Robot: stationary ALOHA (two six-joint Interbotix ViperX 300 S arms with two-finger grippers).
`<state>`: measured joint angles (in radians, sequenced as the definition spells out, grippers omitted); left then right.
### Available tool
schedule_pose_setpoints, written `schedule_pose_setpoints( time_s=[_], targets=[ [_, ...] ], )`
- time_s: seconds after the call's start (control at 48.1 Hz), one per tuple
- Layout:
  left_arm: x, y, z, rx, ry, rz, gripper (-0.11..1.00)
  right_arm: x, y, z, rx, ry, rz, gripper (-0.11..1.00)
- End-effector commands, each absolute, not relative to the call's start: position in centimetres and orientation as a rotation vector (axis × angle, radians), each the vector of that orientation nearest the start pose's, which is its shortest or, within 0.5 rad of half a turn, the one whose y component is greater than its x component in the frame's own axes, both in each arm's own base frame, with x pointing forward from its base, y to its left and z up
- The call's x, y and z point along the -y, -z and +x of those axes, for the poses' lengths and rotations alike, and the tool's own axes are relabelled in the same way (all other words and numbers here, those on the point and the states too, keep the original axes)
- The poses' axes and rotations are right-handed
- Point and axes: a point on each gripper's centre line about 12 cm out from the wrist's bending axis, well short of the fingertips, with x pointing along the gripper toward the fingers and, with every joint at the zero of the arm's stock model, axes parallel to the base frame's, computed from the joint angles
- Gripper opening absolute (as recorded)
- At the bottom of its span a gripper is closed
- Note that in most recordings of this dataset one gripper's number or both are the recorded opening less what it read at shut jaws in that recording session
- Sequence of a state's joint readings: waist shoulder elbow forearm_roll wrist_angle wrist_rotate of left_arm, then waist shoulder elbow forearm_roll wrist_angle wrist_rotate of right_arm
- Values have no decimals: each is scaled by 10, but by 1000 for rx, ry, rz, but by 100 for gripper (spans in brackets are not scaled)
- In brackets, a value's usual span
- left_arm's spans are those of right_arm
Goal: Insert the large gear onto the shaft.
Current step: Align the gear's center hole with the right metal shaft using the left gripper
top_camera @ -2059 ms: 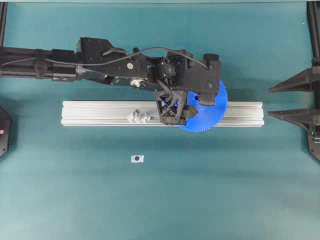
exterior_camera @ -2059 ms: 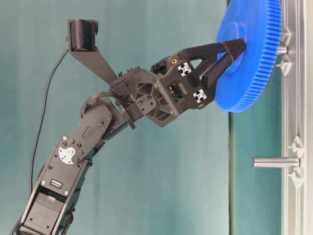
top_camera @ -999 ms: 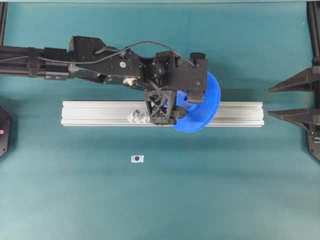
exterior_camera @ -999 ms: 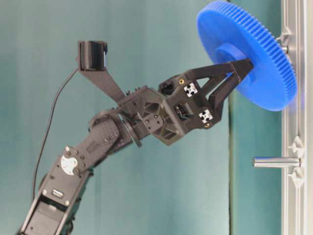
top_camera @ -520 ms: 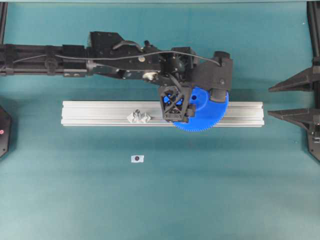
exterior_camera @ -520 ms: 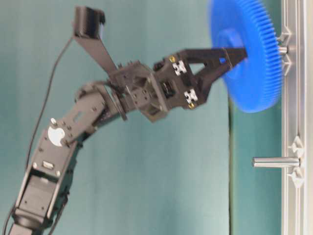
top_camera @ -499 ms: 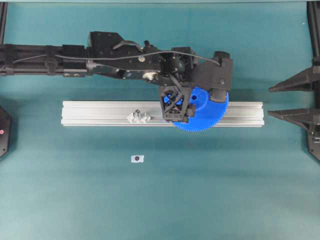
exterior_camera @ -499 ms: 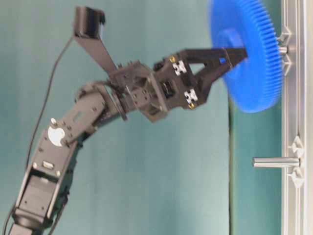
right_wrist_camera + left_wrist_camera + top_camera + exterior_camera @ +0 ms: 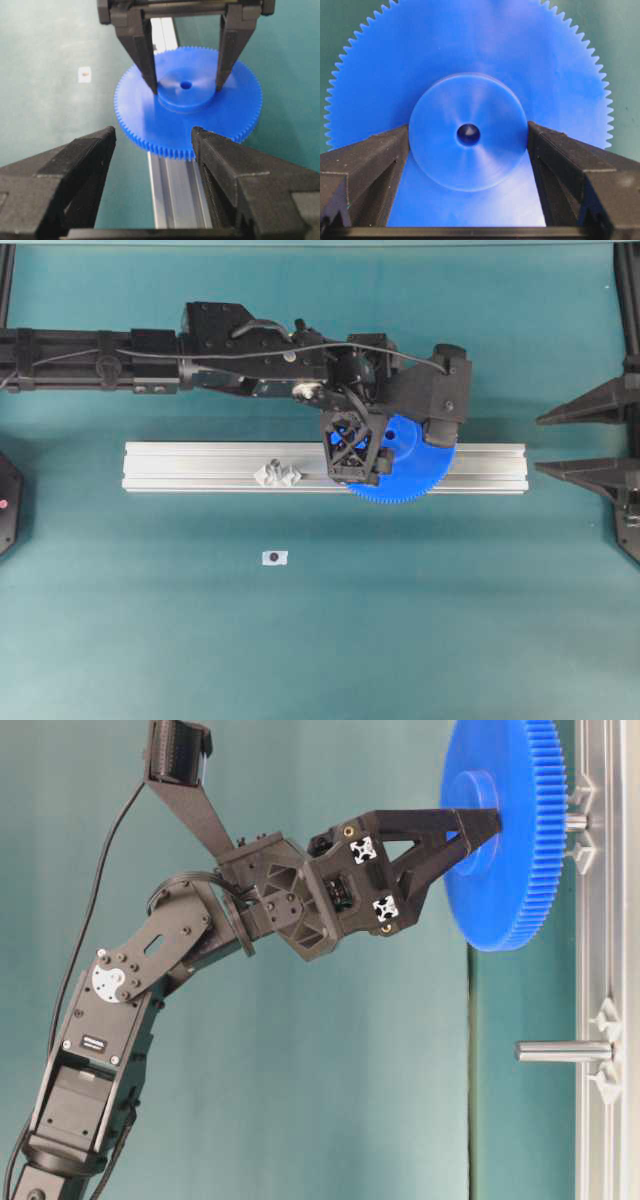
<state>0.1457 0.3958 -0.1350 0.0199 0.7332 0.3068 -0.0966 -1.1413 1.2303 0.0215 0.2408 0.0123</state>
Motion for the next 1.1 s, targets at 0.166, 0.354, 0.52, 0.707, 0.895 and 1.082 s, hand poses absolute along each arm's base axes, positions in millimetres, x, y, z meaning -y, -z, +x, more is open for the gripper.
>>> schedule_pose_setpoints(
  time_s=[0.166,0.354,0.52,0.707,0.895,1.082],
  targets=[
    [-82,-221,525,-971,3,236,86,16,-246,164,-313,100,62,69],
    [-82,-221,525,-993,7,236,86,16,-246,164,-313,100,62,69],
    [-82,-220,524,-1003,9,235,86,16,-245,164,-315,100,62,69],
    [-82,-226,524,-1025,11,231,87,16,-245,164,-315,100,62,69],
    [-79,-222,528,-1045,21,228,91,16,-244,164,-318,101,62,70],
    [-77,-227,535,-1025,22,233,91,16,-244,164,-317,100,62,69]
  ],
)
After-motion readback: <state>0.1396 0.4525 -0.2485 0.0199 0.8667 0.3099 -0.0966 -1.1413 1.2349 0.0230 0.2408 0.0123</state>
